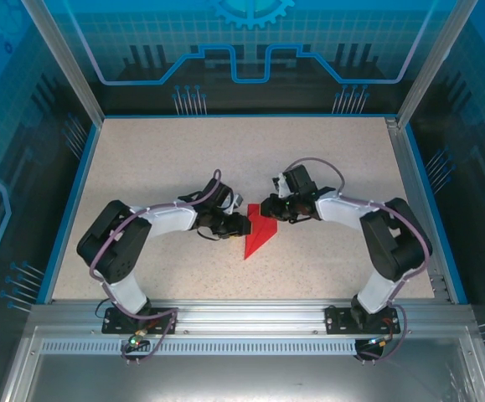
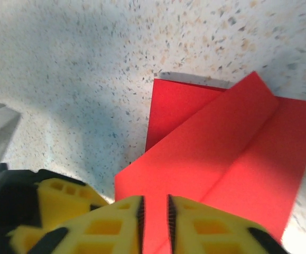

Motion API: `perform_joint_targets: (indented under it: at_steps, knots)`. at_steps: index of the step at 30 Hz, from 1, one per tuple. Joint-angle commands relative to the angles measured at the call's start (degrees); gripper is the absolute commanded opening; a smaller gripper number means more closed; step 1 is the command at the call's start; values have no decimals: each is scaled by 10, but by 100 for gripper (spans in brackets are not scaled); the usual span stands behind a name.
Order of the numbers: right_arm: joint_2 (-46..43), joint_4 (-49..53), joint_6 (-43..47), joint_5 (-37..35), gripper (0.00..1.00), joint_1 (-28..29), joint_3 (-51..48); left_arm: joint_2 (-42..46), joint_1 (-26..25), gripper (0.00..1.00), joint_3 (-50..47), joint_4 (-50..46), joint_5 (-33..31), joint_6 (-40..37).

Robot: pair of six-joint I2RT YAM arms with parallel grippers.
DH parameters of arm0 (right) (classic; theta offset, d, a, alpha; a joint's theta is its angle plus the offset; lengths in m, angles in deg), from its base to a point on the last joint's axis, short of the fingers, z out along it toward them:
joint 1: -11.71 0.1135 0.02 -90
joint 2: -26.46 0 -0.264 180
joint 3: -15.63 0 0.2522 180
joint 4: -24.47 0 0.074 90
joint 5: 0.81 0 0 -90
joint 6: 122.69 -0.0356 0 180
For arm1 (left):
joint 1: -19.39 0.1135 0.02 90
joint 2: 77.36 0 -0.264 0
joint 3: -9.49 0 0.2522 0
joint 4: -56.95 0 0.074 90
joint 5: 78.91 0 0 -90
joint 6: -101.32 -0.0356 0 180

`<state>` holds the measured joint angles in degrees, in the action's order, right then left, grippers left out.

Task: Fold a paper plane with a square sheet of paper (pick it up from the middle)
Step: Fourth fold the wing at the center of the table, then turn over the paper at the center of the table.

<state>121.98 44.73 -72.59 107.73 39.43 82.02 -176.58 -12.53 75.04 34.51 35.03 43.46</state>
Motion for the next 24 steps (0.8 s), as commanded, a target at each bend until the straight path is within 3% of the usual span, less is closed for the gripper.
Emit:
perform_joint_targets:
  at_steps: [1,4,11,24]
  knots:
    - [-49,55,-22,-41,25,-2,-38,-16,3,37,32,-36,-12,-38]
    - [-78,76,-47,-51,28,-1,-70,-31,3,34,41,-39,-8,-50]
    - [-91,-3,-150,-7,36,23,-134,-51,3,31,60,-53,-10,-62]
    - [-53,-58,-234,-15,43,62,-142,-74,4,29,69,-56,-7,-73]
